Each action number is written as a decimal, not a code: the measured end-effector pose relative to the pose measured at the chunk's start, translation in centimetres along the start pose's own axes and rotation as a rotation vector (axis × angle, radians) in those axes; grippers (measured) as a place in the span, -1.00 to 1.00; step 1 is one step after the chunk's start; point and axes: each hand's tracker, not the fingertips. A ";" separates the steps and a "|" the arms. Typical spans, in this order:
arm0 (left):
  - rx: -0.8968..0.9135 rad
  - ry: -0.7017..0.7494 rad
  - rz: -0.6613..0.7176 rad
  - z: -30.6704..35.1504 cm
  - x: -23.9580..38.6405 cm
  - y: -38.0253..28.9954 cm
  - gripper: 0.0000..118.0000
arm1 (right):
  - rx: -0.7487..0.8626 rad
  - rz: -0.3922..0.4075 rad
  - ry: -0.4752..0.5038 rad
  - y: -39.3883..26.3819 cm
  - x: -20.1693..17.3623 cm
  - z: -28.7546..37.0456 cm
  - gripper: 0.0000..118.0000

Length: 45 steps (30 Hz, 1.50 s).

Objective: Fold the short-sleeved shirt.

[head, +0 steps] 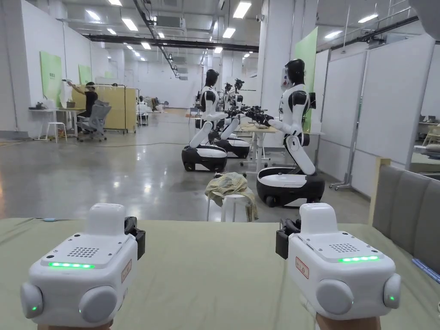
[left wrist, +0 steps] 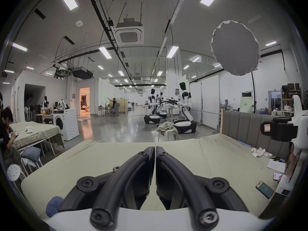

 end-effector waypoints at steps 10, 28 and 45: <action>0.016 -0.010 0.014 0.8 -0.5 -0.2 0.66 | -0.008 -0.004 0.007 -0.5 -0.8 -0.1 0.06; 0.043 0.003 0.014 1.6 -0.9 -0.5 0.66 | -0.072 -0.060 0.039 0.8 -3.3 1.0 1.00; 0.042 0.030 0.022 1.7 -1.4 -1.0 0.66 | -0.086 -0.122 -0.046 1.9 -4.2 2.1 0.99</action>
